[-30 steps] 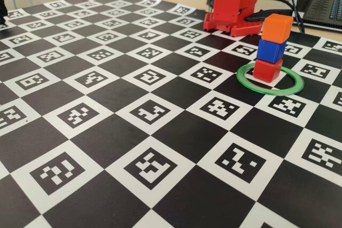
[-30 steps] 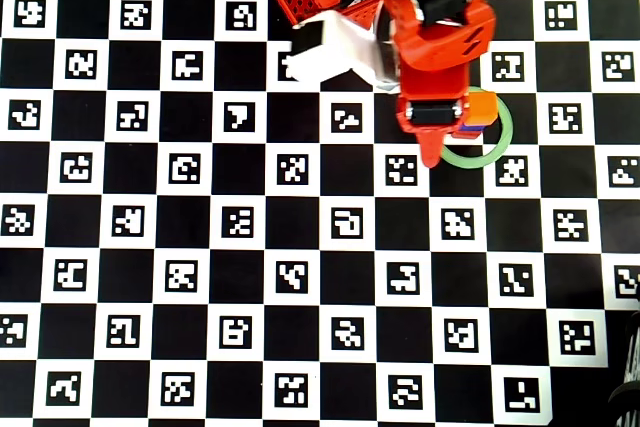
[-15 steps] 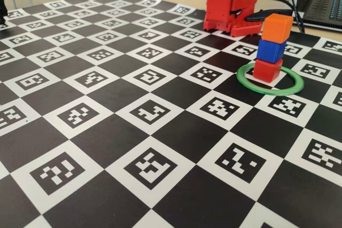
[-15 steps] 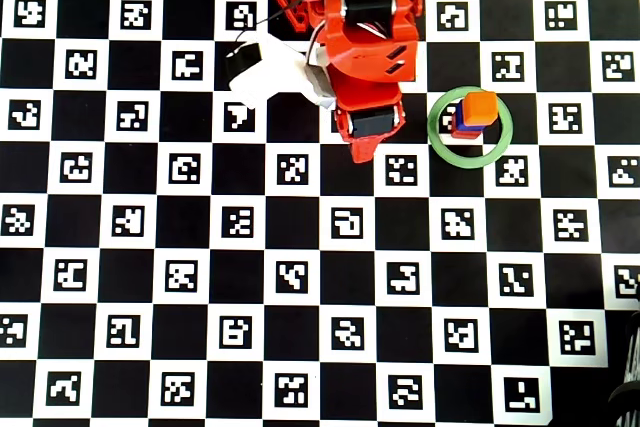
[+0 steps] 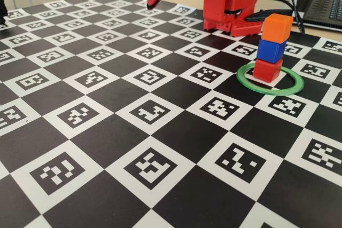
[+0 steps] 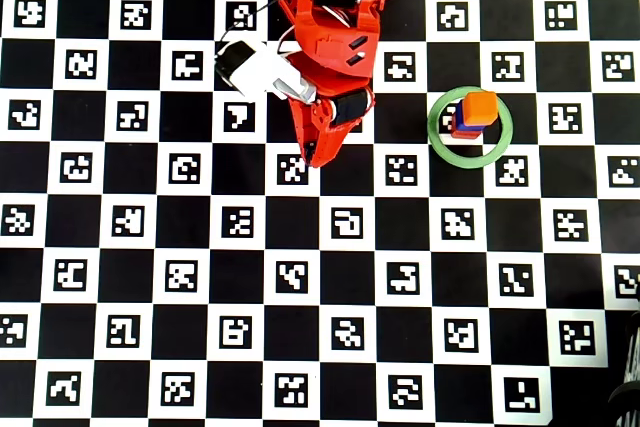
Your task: Grab the red cube then put it in the green circle then put the blue cube on top and finally the orange cube on top
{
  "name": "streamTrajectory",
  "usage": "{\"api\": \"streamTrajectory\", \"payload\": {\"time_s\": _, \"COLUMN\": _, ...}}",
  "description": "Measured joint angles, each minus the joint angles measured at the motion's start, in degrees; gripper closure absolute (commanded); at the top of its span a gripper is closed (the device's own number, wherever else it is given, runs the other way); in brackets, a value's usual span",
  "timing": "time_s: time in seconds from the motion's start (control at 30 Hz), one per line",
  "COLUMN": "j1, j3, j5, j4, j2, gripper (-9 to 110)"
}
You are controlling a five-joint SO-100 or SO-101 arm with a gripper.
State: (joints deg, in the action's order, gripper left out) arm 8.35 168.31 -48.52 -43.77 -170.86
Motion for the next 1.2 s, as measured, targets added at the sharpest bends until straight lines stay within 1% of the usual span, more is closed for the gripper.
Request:
{"api": "streamTrajectory", "payload": {"time_s": 0.17, "j1": -0.09, "j3": 9.84, "j5": -3.52, "j4": 1.67, "j2": -10.20, "gripper": 108}}
{"api": "streamTrajectory", "payload": {"time_s": 0.3, "j1": -1.85, "j3": 11.07, "j5": -5.10, "j4": 2.11, "j2": -14.24, "gripper": 108}}
{"api": "streamTrajectory", "payload": {"time_s": 0.53, "j1": -6.59, "j3": 11.07, "j5": -7.12, "j4": -5.54, "j2": -16.17, "gripper": 108}}
{"api": "streamTrajectory", "payload": {"time_s": 0.73, "j1": -8.17, "j3": 11.07, "j5": -6.06, "j4": -12.13, "j2": -16.61, "gripper": 108}}
{"api": "streamTrajectory", "payload": {"time_s": 0.9, "j1": -9.14, "j3": 11.07, "j5": -11.51, "j4": -17.75, "j2": -18.02, "gripper": 108}}
{"api": "streamTrajectory", "payload": {"time_s": 1.0, "j1": -9.14, "j3": 11.07, "j5": -17.58, "j4": -19.78, "j2": -18.54, "gripper": 108}}
{"api": "streamTrajectory", "payload": {"time_s": 1.2, "j1": -9.14, "j3": 11.07, "j5": -26.89, "j4": -27.51, "j2": -18.72, "gripper": 108}}
